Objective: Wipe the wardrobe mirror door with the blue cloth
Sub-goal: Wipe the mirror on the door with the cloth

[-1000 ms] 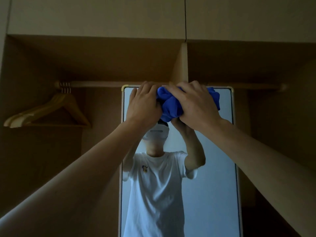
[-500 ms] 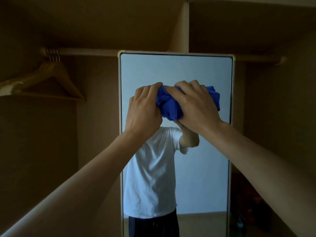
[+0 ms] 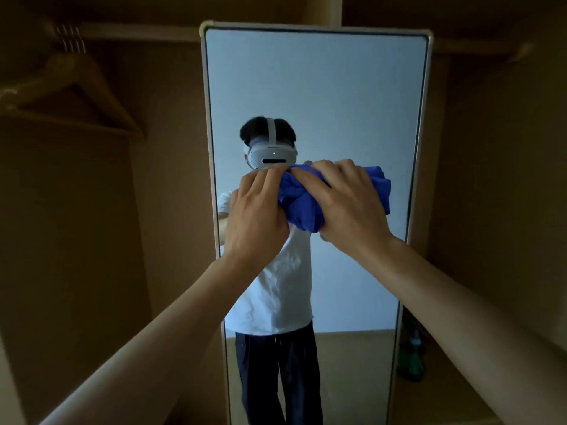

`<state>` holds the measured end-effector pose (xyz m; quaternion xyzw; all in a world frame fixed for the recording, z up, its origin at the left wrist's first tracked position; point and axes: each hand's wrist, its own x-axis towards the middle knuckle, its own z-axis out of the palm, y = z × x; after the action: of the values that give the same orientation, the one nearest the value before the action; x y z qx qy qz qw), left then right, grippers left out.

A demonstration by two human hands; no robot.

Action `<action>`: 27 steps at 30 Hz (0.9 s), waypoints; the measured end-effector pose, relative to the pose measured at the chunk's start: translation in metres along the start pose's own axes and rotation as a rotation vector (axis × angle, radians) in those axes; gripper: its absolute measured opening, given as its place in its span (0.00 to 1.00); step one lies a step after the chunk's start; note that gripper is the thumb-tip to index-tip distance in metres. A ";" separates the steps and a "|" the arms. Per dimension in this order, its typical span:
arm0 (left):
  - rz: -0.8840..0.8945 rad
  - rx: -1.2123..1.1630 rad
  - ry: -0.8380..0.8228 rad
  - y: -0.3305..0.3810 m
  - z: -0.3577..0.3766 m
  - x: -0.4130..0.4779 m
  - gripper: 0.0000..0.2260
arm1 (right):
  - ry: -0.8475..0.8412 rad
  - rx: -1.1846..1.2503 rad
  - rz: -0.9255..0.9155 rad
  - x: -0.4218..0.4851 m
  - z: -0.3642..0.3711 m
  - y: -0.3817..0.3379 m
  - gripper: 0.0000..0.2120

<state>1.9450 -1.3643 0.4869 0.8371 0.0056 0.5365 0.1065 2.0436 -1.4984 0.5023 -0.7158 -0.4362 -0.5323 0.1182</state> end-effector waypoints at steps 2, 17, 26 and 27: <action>-0.018 -0.008 -0.009 -0.001 0.005 -0.010 0.26 | 0.005 -0.016 0.008 -0.010 0.006 -0.004 0.22; -0.099 -0.105 -0.104 -0.007 0.041 -0.103 0.29 | -0.071 0.039 0.030 -0.104 0.046 -0.031 0.25; -0.195 -0.150 -0.280 -0.016 0.068 -0.169 0.37 | -0.125 0.084 0.072 -0.167 0.077 -0.050 0.25; -0.195 -0.135 -0.286 -0.018 0.071 -0.176 0.37 | -0.135 0.084 0.073 -0.175 0.080 -0.053 0.25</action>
<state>1.9363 -1.3811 0.2966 0.8913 0.0352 0.3982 0.2138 2.0477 -1.5037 0.3025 -0.7599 -0.4387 -0.4594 0.1378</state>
